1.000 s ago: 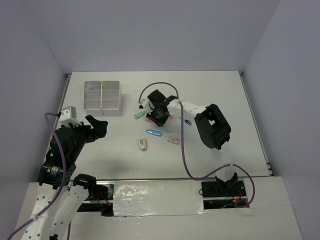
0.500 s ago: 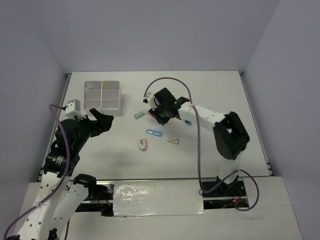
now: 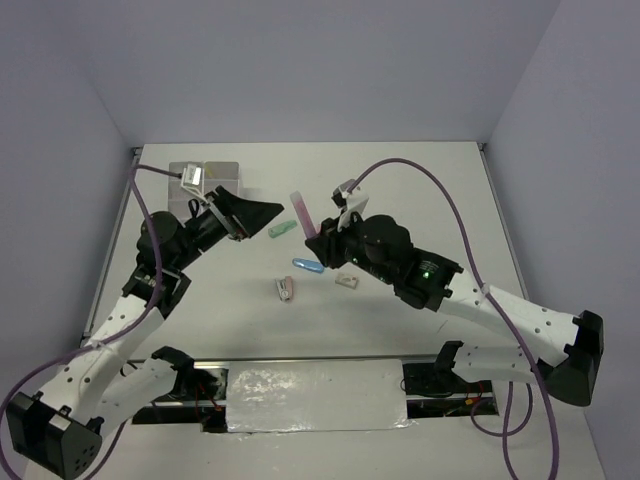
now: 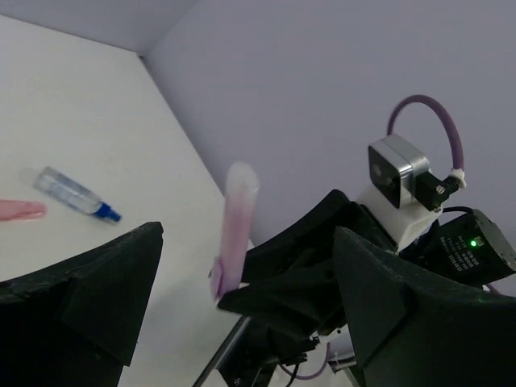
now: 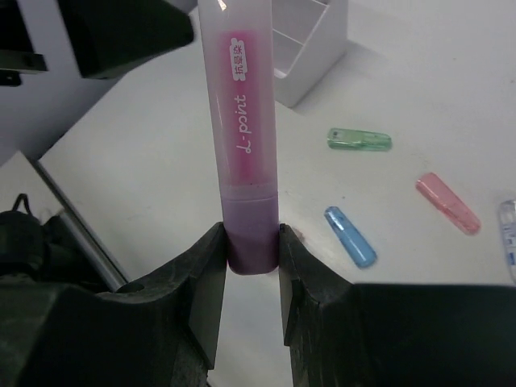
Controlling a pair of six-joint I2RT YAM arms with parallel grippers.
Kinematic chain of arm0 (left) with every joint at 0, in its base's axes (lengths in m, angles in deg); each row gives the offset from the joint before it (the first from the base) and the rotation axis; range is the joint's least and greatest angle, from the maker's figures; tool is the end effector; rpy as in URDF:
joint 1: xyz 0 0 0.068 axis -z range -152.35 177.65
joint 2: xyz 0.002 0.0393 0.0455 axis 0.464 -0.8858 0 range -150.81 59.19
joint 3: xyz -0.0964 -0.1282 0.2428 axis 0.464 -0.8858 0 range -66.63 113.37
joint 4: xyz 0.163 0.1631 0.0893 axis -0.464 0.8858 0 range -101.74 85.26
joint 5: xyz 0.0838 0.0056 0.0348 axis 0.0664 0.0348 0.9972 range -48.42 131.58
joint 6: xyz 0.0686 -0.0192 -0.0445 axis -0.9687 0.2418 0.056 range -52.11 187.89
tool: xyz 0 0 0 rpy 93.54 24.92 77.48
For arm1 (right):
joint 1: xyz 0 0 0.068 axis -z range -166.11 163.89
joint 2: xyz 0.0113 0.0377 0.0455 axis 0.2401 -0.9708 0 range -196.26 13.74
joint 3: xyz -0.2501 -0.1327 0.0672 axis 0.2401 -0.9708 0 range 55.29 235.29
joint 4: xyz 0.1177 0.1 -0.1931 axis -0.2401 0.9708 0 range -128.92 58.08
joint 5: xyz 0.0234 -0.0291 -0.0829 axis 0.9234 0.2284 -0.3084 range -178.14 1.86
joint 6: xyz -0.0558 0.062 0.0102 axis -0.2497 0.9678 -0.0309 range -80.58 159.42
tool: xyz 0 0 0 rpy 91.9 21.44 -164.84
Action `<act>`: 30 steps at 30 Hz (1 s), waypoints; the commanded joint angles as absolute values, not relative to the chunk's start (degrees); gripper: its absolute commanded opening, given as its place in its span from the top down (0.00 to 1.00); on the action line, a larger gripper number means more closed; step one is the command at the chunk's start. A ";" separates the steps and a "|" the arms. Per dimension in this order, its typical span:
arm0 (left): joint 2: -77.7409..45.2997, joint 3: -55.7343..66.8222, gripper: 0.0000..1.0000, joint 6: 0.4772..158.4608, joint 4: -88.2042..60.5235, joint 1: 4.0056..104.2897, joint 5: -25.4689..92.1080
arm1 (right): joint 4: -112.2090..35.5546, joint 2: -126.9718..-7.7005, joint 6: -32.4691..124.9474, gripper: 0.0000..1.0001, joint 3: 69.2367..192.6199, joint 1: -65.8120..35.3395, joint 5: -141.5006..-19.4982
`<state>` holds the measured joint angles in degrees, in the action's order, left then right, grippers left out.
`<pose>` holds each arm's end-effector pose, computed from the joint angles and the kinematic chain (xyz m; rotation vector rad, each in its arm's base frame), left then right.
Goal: Sort the stationery into containers
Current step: Pick up the stationery from the center of the board, then place the stationery in the storage box.
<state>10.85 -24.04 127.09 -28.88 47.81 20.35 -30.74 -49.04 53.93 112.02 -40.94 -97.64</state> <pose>0.1846 -0.0962 0.3896 -0.1772 1.5271 -1.3851 0.1641 0.2118 0.3643 -0.5309 1.7965 0.6995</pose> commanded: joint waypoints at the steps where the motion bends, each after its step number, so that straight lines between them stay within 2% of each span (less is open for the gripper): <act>1: 8.48 -20.05 0.02 127.92 -39.25 52.42 18.55 | -30.32 -48.66 59.11 1.00 115.84 -45.16 -107.27; 3: 7.86 -18.47 0.02 125.55 -37.41 55.41 20.39 | -27.51 -49.36 59.29 1.00 117.25 -47.54 -110.10; 8: 7.24 -13.10 0.07 118.16 -22.48 61.21 33.66 | -25.65 -49.89 58.50 1.00 118.75 -52.37 -117.66; 9: 7.16 -12.84 0.10 118.08 -22.02 61.31 34.19 | -25.74 -50.15 58.24 1.00 119.19 -53.60 -118.28; 10: 6.72 -12.23 0.17 117.90 -21.67 61.22 34.02 | -25.04 -50.50 58.15 1.00 119.63 -54.13 -119.07; 13: 4.61 -10.21 0.27 117.46 -18.60 61.31 33.67 | -23.55 -52.17 57.44 1.00 121.65 -55.89 -122.32; 15: 3.82 -10.11 0.27 117.37 -17.54 61.31 33.93 | -23.28 -52.96 56.65 1.00 122.61 -56.59 -123.64; 16: 3.73 -10.11 0.31 117.11 -17.45 61.31 33.93 | -23.37 -53.14 56.30 1.00 122.88 -57.03 -123.91; 20: 3.11 -9.67 0.54 116.41 -16.13 61.31 33.94 | -23.28 -53.84 55.77 1.00 123.23 -57.12 -124.00; 22: 2.67 -9.06 0.76 115.45 -15.61 61.31 33.50 | -23.71 -53.93 55.07 1.00 123.15 -57.12 -123.74; 23: 1.98 -7.75 1.00 113.96 -13.95 61.31 33.41 | -24.59 -53.93 54.46 1.00 122.71 -57.04 -123.39; 24: 1.71 -6.61 1.00 112.64 -12.45 61.31 33.93 | -25.38 -53.76 54.19 1.00 122.27 -57.12 -123.04; 25: 1.36 -5.46 1.00 111.06 -10.79 61.31 35.15 | -26.52 -52.80 53.84 0.92 121.31 -56.86 -122.42; 26: 0.48 -4.06 1.00 109.30 -8.33 61.31 39.17 | -27.75 -51.92 53.32 0.69 118.69 -56.17 -121.11; 27: -0.13 -1.26 1.00 105.46 -4.48 61.31 41.21 | -29.76 -51.04 53.22 0.01 117.27 -55.29 -119.10; 28: -1.62 0.24 1.00 103.24 -2.53 61.14 44.54 | -29.87 -49.03 54.01 0.00 115.95 -52.93 -115.51; 30: -4.00 5.34 1.00 98.05 3.78 60.18 56.74 | -29.52 -45.17 55.94 0.00 111.74 -51.51 -116.61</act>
<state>-1.87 -1.04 108.01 -3.97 61.36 41.64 -26.56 -51.09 54.80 115.52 -53.85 -118.05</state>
